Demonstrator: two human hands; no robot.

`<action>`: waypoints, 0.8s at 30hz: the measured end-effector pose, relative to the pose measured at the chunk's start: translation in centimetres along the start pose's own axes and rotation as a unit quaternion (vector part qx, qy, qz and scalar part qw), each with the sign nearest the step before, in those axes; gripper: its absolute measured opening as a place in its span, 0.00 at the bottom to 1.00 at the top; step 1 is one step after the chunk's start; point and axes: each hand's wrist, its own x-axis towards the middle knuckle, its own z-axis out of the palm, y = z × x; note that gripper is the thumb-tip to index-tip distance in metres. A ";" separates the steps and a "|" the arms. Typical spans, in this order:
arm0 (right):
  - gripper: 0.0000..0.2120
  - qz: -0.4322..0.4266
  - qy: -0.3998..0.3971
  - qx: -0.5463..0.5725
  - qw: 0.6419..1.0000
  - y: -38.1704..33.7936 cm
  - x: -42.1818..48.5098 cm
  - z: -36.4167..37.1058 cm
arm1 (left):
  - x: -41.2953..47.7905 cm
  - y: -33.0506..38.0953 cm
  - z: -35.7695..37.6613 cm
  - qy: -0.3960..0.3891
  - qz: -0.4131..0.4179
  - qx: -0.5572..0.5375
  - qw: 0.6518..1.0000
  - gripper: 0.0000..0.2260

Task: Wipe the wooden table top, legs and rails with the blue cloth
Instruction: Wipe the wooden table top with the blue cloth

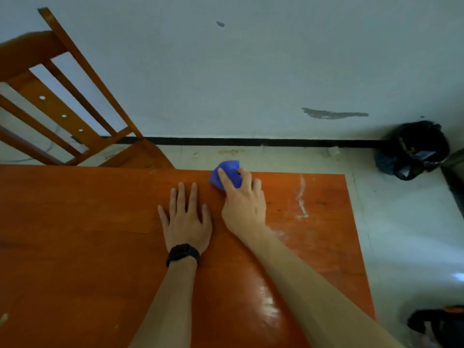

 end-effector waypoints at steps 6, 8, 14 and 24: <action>0.32 0.073 0.012 -0.025 0.997 6.9 1.0 -1.0 | 0.4 0.3 -0.1 0.000 0.042 0.013 0.999 0.26; 0.32 0.152 0.045 -0.043 0.986 11.7 1.2 -2.4 | 0.4 0.3 0.0 -0.002 0.101 0.015 0.995 0.26; 0.29 0.293 0.119 0.015 0.949 16.3 0.3 -4.5 | 0.6 0.4 -0.1 -0.012 0.099 0.018 0.995 0.26; 0.31 0.245 0.094 -0.031 0.964 15.4 -2.7 -3.3 | 0.6 0.6 -0.3 -0.015 0.102 0.014 0.995 0.27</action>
